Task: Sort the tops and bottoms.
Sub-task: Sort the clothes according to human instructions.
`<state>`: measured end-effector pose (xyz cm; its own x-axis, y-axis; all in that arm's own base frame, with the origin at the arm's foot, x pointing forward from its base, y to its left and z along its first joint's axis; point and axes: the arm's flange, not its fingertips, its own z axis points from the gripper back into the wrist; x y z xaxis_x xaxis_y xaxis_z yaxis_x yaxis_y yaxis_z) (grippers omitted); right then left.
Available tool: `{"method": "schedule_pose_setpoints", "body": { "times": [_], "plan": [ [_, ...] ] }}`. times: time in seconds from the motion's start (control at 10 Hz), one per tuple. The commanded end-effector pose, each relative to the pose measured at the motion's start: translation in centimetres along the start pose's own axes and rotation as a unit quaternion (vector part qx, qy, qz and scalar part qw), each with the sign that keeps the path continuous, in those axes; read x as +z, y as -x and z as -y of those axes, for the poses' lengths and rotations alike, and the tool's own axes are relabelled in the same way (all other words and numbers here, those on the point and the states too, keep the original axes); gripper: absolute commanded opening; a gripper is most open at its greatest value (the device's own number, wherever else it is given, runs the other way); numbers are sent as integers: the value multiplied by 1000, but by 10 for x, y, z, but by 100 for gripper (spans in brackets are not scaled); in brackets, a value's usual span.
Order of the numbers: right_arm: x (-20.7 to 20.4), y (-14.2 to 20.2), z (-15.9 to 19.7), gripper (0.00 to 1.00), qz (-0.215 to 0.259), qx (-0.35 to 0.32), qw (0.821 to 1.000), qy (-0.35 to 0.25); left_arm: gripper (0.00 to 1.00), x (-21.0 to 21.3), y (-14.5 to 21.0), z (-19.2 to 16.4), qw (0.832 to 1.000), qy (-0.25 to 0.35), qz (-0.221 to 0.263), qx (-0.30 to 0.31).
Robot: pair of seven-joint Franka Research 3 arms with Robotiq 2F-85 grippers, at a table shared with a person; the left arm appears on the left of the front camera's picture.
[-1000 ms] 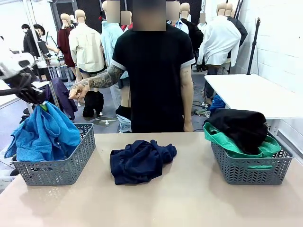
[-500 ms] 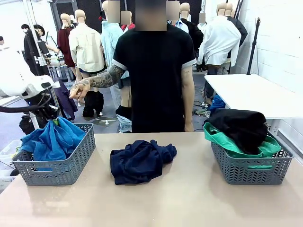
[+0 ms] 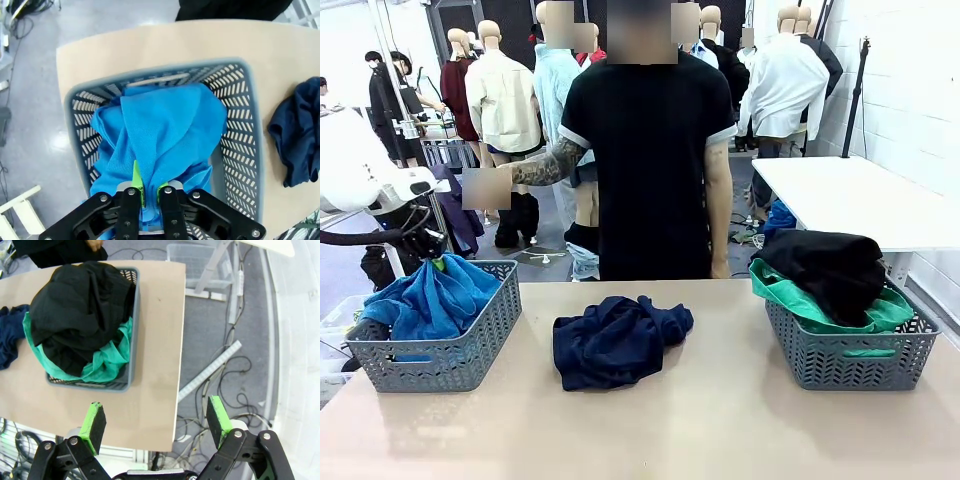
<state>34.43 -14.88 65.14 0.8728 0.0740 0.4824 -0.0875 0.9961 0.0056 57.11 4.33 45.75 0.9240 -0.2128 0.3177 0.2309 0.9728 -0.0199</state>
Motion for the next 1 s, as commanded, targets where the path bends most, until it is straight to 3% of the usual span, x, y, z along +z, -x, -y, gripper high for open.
{"method": "schedule_pose_setpoints", "body": {
  "times": [0.0, 0.3, 0.4, 0.9],
  "plan": [
    [0, 0, 0, 100, -3, 4, 1000, -5, 0, -23, -5, -11, 998, 9, -60, -8],
    [0, 0, 0, 100, -3, 4, 1000, -5, 0, -69, -3, -9, 989, 12, -145, 0],
    [0, 0, 0, 100, -3, 4, 1000, -5, 0, -72, 0, -5, 989, 14, -147, 4],
    [0, 0, 0, 100, -3, 4, 1000, -5, 92, -35, 13, 3, 995, 32, -97, -14]
  ]
}}
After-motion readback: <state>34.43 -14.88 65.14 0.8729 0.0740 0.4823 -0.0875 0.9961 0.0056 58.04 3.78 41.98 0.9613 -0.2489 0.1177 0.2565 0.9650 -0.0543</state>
